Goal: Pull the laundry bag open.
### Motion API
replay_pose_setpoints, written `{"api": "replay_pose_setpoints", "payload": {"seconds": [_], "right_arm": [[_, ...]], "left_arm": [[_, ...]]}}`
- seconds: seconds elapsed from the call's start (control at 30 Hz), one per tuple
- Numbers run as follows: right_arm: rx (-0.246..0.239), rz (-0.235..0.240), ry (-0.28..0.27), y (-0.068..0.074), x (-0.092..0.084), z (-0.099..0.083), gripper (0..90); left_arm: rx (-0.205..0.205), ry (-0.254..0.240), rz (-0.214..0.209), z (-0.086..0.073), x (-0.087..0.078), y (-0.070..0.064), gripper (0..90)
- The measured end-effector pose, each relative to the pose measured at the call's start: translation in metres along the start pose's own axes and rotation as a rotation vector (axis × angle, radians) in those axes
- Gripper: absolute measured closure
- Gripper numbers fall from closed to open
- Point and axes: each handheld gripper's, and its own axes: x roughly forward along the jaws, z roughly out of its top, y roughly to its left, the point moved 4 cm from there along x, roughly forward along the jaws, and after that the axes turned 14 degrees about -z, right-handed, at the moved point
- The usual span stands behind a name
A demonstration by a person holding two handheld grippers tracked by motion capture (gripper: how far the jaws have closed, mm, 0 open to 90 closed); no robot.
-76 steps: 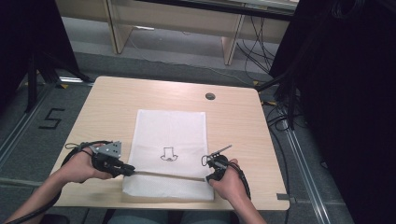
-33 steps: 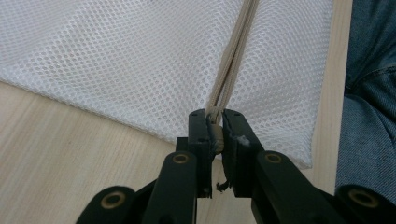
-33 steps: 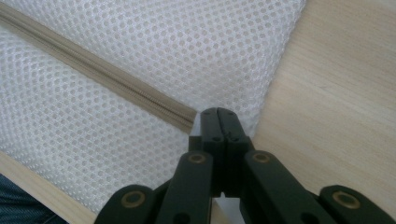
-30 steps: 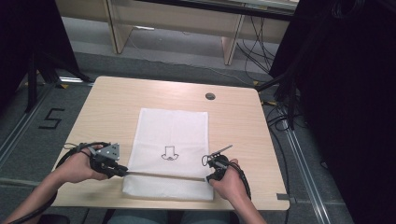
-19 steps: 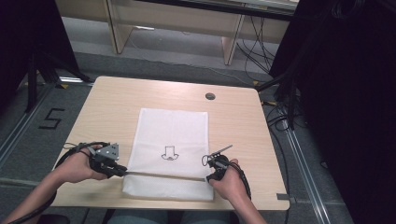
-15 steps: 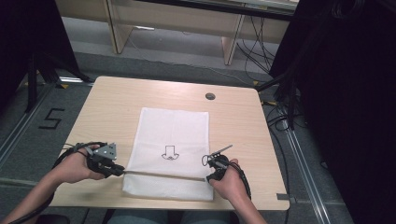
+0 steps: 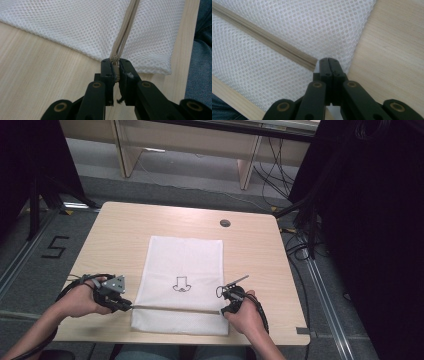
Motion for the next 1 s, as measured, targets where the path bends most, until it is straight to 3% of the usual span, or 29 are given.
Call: {"api": "replay_pose_setpoints", "payload": {"seconds": [0.13, 0.2, 0.27, 0.3, 0.53, 0.57, 0.67, 0.7, 0.77, 0.8, 0.83, 0.87, 0.9, 0.93, 1.0], "right_arm": [[-0.008, 0.015, -0.004, 0.001, -0.001, 0.0, 90.0], [-0.011, -0.007, -0.003, 0.001, 0.0, 0.0, 90.0], [-0.001, 0.022, -0.024, 0.004, -0.002, -0.001, 90.0], [-0.006, 0.006, -0.021, 0.003, -0.001, -0.001, 90.0], [-0.001, 0.036, -0.032, 0.003, -0.002, -0.002, 90.0], [-0.002, 0.033, -0.044, 0.003, -0.002, -0.002, 90.0], [-0.021, 0.016, -0.052, -0.001, 0.001, -0.002, 90.0], [-0.023, 0.042, -0.061, 0.0, 0.0, -0.002, 90.0], [-0.018, 0.032, -0.065, -0.001, 0.001, -0.002, 90.0], [0.008, 0.026, -0.033, 0.001, -0.001, -0.003, 89.8], [0.006, 0.035, -0.042, 0.001, -0.001, -0.003, 89.3], [-0.053, 0.022, -0.058, -0.004, 0.001, -0.005, 88.6], [-0.041, 0.024, -0.054, -0.004, 0.0, -0.005, 87.7], [-0.032, 0.049, -0.112, -0.003, 0.002, -0.003, 86.4], [-0.06, 0.05, -0.11, -0.005, 0.001, -0.004, 85.2]], "left_arm": [[0.012, -0.017, 0.004, 0.002, -0.003, 0.0, 81.9], [0.001, -0.032, 0.002, 0.002, -0.003, -0.001, 81.8], [-0.002, -0.032, -0.007, 0.003, -0.004, 0.0, 81.5], [0.003, -0.047, -0.001, 0.004, -0.004, -0.001, 81.3], [0.011, -0.183, 0.022, 0.018, -0.007, -0.002, 67.0], [-0.009, -0.214, 0.021, 0.02, -0.005, -0.004, 64.4], [-0.002, -0.301, 0.043, 0.031, -0.003, -0.003, 56.3], [-0.012, -0.349, 0.048, 0.035, -0.002, -0.004, 55.0], [-0.056, -0.455, 0.077, 0.044, -0.004, -0.001, 50.7], [-0.104, -0.511, 0.094, 0.048, -0.004, -0.001, 48.7], [-0.129, -0.548, 0.102, 0.051, -0.002, 0.0, 47.5], [-0.148, -0.557, 0.107, 0.052, -0.001, 0.0, 46.4], [-0.156, -0.561, 0.124, 0.052, 0.002, 0.0, 45.7], [-0.151, -0.547, 0.137, 0.052, 0.005, 0.001, 45.2], [-0.149, -0.53, 0.143, 0.051, 0.01, 0.002, 43.6]]}}
